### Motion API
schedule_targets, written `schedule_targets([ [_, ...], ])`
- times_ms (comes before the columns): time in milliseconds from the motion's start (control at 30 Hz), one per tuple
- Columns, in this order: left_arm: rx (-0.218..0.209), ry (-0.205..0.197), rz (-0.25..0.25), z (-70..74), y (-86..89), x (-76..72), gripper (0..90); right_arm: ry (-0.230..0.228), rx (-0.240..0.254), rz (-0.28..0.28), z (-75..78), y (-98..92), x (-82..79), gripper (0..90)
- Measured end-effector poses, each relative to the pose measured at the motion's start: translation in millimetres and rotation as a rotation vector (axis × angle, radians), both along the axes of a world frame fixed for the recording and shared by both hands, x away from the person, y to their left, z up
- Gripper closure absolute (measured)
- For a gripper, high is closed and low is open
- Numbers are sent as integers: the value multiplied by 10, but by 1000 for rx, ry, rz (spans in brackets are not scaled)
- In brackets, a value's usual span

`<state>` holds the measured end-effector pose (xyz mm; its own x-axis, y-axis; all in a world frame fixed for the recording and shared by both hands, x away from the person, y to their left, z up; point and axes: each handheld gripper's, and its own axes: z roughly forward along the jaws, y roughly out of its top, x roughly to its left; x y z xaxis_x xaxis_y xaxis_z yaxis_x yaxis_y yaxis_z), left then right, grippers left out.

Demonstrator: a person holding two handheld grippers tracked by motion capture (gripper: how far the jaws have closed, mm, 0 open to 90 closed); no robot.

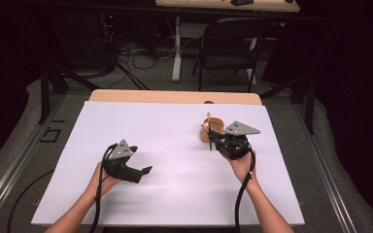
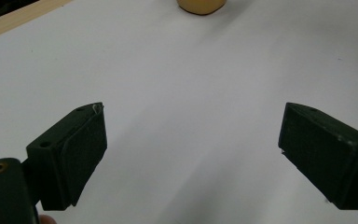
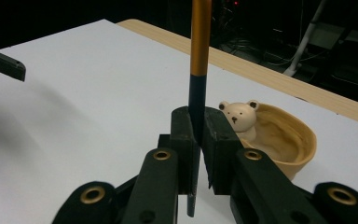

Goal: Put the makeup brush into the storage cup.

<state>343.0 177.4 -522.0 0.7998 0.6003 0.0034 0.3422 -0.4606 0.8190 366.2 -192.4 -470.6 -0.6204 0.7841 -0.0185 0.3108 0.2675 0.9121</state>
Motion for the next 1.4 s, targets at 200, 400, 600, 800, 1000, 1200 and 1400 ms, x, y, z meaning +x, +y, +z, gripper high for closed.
schedule_targets([
  [200,12,3,-7,-21,-3,8,79,10,-8,-15,10,-56,42,834],
  [400,15,0,-3,-17,-6,5,81,9,-7,-27,28,-90,59,834],
  [600,19,3,-12,-22,-28,2,83,13,-15,-44,37,-133,81,834],
  [800,20,7,-14,-25,-26,4,87,16,4,-68,62,-198,117,835],
  [1000,34,-2,-21,-20,-40,-1,88,10,-2,-79,75,-224,147,835],
  [1200,38,-2,-27,-21,-45,-2,90,5,-6,-94,93,-240,189,835],
  [1400,34,-1,-27,-21,-42,-2,92,0,-20,-100,98,-250,240,835],
])
